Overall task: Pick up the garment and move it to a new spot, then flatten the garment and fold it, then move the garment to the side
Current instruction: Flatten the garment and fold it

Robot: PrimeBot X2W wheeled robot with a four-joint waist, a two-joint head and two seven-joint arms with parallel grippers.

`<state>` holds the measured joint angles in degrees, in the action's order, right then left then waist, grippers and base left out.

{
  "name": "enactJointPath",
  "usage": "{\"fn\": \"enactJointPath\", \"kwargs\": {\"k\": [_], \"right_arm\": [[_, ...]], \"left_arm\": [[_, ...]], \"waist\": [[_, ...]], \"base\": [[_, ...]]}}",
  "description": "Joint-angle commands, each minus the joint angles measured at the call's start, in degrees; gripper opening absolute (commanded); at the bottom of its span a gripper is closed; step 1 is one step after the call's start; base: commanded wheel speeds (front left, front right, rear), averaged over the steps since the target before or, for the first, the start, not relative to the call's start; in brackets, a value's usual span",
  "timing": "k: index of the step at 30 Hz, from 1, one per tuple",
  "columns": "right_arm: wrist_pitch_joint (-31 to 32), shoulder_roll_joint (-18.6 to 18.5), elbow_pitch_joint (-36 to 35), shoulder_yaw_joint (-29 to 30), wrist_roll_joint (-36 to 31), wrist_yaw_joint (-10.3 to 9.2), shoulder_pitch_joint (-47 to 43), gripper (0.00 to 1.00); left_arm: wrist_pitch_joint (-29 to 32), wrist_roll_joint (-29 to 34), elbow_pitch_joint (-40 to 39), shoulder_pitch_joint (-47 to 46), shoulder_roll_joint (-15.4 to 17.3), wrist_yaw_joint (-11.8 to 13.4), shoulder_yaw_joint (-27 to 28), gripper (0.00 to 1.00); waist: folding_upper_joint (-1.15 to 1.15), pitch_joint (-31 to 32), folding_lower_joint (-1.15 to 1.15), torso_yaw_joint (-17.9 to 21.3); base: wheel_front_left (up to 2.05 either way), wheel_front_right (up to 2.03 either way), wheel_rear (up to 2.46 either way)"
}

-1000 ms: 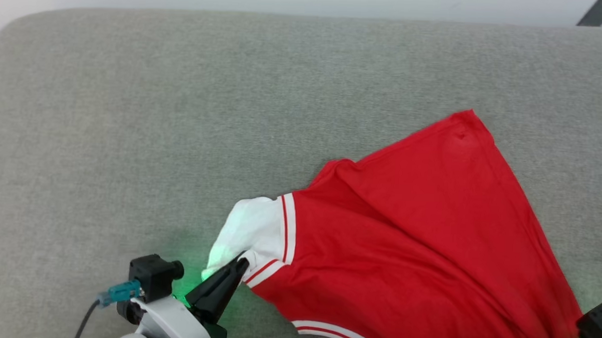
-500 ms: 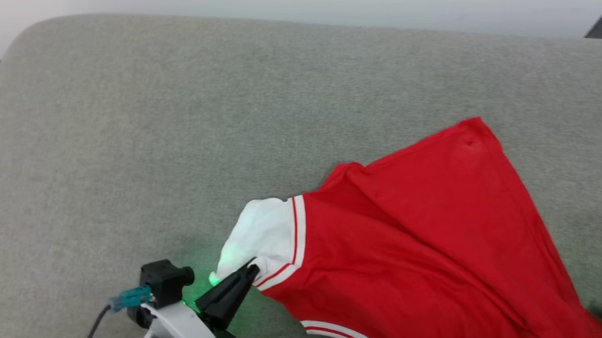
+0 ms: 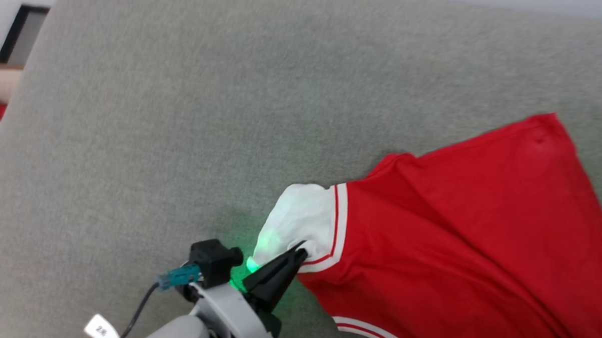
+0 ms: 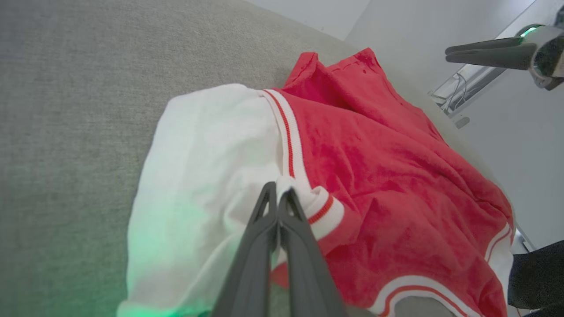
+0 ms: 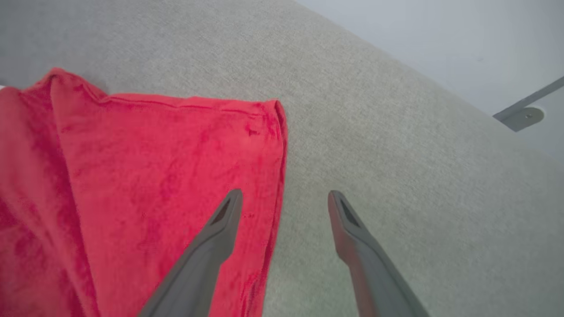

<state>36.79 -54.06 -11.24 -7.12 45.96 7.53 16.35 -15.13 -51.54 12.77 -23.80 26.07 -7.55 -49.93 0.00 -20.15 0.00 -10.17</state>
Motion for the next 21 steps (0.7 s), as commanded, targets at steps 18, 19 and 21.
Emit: {"fn": "enactJointPath", "kwargs": {"k": [18,19,21], "right_arm": [[1.25,3.90,26.61,-32.72,-1.53,-0.09,29.29,0.00],[-0.41,3.88,27.32,-32.51,-1.18,-0.10,29.91,0.00],[-3.17,4.22,28.52,-32.27,-0.77,-0.10,31.25,0.00]], "left_arm": [[0.04,-0.46,1.87,-3.38,-2.72,0.18,0.06,0.00],[0.04,-0.72,1.92,-3.38,-2.63,0.18,0.22,0.00],[0.04,-0.59,2.09,-3.95,-1.92,0.18,0.10,0.00]], "waist": [[0.00,-5.68,0.00,-3.92],[0.00,-5.51,0.00,-3.77],[0.00,-5.10,0.00,-3.47]], "base": [[0.00,0.00,0.00],[0.00,0.00,0.00],[0.00,0.00,0.00]]}}
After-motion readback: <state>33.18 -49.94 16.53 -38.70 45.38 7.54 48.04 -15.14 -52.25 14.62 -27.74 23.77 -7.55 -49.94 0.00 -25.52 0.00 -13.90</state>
